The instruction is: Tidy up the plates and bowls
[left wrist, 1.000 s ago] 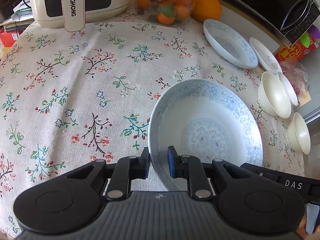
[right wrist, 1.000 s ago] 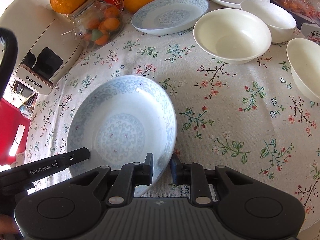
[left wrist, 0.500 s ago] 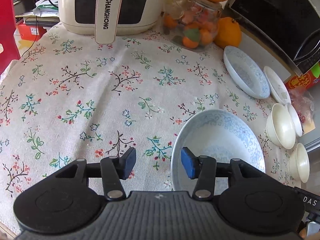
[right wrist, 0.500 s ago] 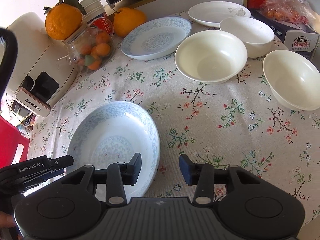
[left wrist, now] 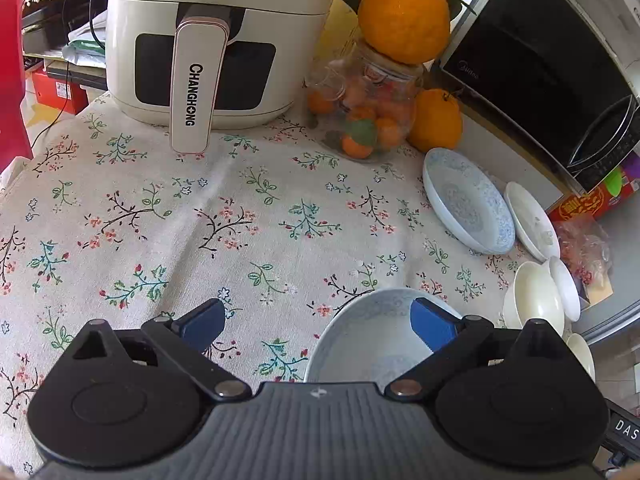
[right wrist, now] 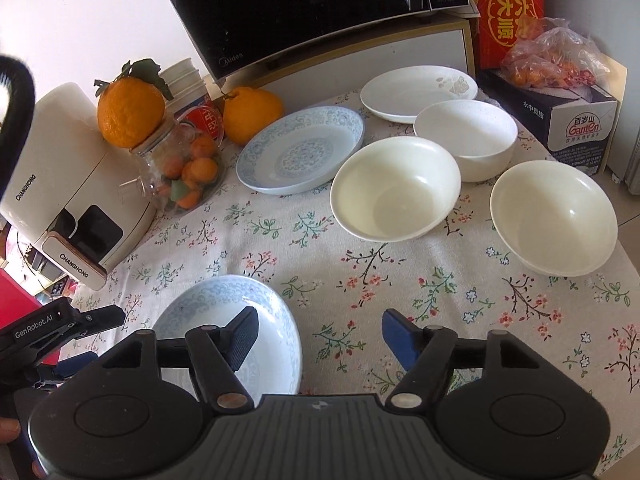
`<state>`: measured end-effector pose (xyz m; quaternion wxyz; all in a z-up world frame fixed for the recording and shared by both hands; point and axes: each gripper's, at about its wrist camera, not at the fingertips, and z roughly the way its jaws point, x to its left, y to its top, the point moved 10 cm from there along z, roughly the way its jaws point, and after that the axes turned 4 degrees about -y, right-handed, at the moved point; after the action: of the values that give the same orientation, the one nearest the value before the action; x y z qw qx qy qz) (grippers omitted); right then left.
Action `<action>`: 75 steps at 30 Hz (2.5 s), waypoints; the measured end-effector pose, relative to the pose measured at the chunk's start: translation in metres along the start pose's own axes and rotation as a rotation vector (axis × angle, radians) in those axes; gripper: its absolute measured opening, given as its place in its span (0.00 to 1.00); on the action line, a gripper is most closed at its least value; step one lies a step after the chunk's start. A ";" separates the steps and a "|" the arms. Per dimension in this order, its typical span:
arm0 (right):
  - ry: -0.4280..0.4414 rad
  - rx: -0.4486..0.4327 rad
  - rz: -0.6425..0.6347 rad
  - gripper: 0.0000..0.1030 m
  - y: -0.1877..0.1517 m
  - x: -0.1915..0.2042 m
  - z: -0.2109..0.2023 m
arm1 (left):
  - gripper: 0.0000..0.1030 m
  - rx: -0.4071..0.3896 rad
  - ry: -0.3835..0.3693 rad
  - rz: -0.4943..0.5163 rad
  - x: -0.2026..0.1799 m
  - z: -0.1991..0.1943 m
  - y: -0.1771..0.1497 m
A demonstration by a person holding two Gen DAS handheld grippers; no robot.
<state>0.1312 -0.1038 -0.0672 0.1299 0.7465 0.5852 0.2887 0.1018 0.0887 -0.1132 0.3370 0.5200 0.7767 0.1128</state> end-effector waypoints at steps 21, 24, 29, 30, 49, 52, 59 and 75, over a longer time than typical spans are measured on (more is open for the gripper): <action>0.010 -0.156 0.098 0.82 0.059 -0.026 0.008 | 0.99 0.014 -0.038 -0.005 -0.054 0.043 0.034; 0.024 -0.169 0.125 0.82 0.075 -0.028 0.012 | 0.99 0.009 -0.052 -0.038 -0.061 0.054 0.047; 0.062 -0.166 0.117 0.82 0.099 -0.018 0.025 | 0.99 0.013 -0.083 -0.083 -0.073 0.077 0.062; 0.060 -0.164 0.112 0.82 0.103 -0.017 0.028 | 0.99 0.015 -0.089 -0.095 -0.074 0.083 0.064; 0.057 -0.056 0.115 0.69 0.144 -0.011 0.115 | 0.95 0.050 -0.152 -0.171 -0.096 0.152 0.064; 0.053 -0.048 0.107 0.67 0.147 -0.009 0.126 | 0.91 0.049 -0.159 -0.179 -0.100 0.160 0.066; 0.005 -0.024 0.068 0.52 0.148 -0.005 0.153 | 0.75 0.028 -0.183 -0.148 -0.111 0.168 0.069; -0.044 -0.006 0.091 0.31 0.144 -0.015 0.185 | 0.37 0.037 -0.277 -0.152 -0.122 0.191 0.067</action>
<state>0.3519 -0.1319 -0.1427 0.1321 0.7781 0.5468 0.2795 0.3017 -0.0236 -0.1711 0.4388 0.4764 0.7619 0.0000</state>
